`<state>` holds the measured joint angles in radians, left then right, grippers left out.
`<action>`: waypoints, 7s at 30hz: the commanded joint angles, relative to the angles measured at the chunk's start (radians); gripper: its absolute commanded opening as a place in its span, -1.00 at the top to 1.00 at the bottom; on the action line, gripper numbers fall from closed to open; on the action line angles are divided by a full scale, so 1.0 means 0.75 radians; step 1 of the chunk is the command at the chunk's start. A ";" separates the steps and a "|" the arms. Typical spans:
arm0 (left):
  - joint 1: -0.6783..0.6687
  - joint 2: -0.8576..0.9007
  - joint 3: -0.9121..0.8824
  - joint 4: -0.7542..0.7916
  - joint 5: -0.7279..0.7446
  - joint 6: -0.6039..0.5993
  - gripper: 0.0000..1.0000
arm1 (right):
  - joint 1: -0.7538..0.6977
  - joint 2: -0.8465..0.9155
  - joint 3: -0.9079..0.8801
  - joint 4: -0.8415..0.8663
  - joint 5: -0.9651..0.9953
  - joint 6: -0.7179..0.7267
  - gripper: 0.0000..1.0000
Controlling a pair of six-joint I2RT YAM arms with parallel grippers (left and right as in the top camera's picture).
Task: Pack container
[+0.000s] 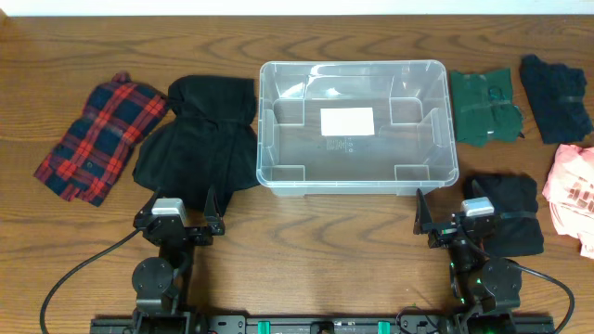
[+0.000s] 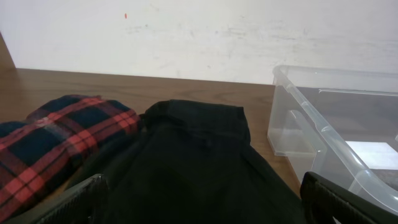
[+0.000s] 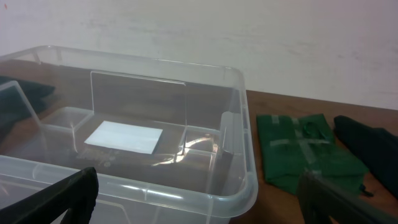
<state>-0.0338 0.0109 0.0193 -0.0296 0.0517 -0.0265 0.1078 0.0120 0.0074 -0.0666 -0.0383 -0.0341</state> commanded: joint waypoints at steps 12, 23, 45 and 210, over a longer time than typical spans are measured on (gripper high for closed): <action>0.003 0.002 -0.020 -0.050 -0.030 -0.007 -0.96 | -0.013 -0.005 -0.003 -0.005 -0.015 -0.011 -0.98; 0.003 0.002 -0.020 -0.050 -0.030 -0.007 -0.96 | -0.013 -0.005 -0.003 -0.005 -0.015 -0.011 -0.99; 0.003 0.002 -0.020 -0.050 -0.030 -0.007 -0.96 | -0.013 -0.005 -0.003 -0.005 -0.015 -0.011 -0.99; 0.471 2.736 2.040 -1.254 0.495 0.355 0.88 | -0.319 1.404 1.288 -0.830 0.180 0.225 -0.99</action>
<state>0.3183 2.1136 1.5574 -0.9508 0.4603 0.2367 -0.1249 1.0649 0.9527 -0.6853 0.1040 0.1226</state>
